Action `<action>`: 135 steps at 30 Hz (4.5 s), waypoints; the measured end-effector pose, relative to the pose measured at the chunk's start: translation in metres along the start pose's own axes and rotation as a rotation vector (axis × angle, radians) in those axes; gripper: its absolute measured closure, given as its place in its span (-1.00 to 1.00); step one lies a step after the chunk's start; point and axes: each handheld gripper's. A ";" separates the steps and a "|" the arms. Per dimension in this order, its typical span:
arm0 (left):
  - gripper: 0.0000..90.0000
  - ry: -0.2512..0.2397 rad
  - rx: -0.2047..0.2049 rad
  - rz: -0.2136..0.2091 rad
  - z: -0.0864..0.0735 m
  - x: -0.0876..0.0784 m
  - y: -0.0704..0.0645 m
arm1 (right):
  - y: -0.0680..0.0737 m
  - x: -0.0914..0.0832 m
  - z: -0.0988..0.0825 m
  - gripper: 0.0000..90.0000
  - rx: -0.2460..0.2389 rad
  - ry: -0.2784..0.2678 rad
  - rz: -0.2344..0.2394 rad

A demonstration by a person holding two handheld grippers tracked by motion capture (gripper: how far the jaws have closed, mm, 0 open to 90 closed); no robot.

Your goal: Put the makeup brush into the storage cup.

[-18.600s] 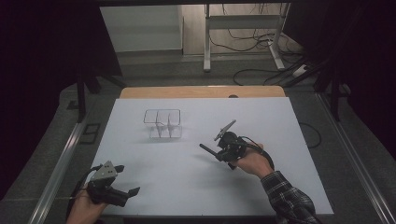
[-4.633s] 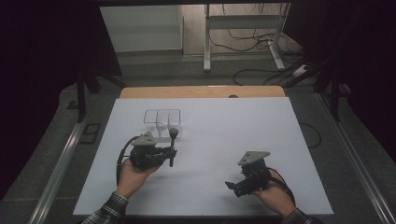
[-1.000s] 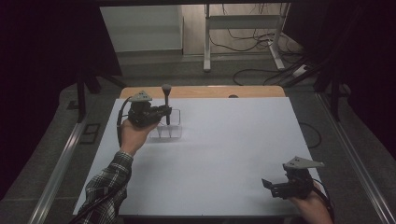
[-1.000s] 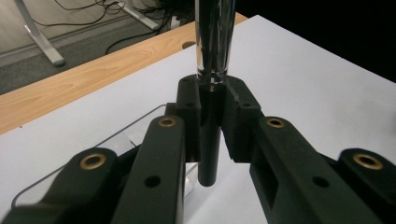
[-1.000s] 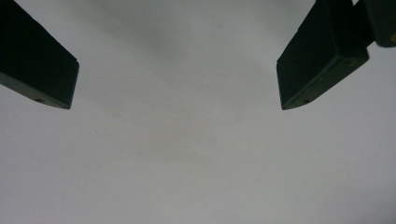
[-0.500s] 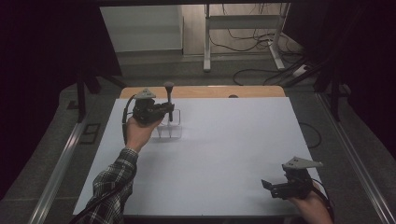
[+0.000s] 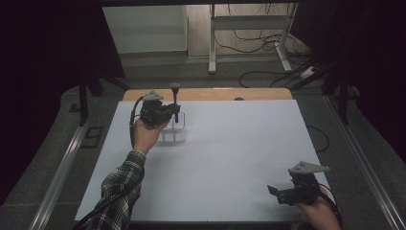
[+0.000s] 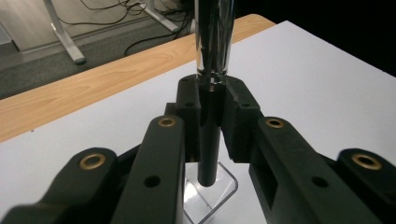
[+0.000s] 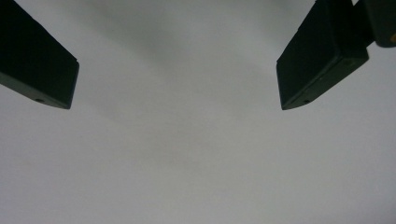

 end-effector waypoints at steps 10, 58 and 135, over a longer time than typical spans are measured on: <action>0.74 0.006 -0.003 0.004 -0.011 0.009 -0.001 | 0.000 0.001 0.000 -1.00 -0.003 0.007 0.004; 0.26 0.060 0.024 -0.005 -0.034 0.020 -0.008 | 0.001 0.002 0.000 -1.00 -0.002 0.018 0.006; -0.91 0.125 0.089 -0.107 -0.044 -0.009 -0.047 | 0.001 0.002 0.000 -1.00 -0.004 0.018 0.011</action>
Point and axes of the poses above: each handheld gripper's, and its own axes: x roughly forward along the jaws, z roughly out of its top, y roughly to its left
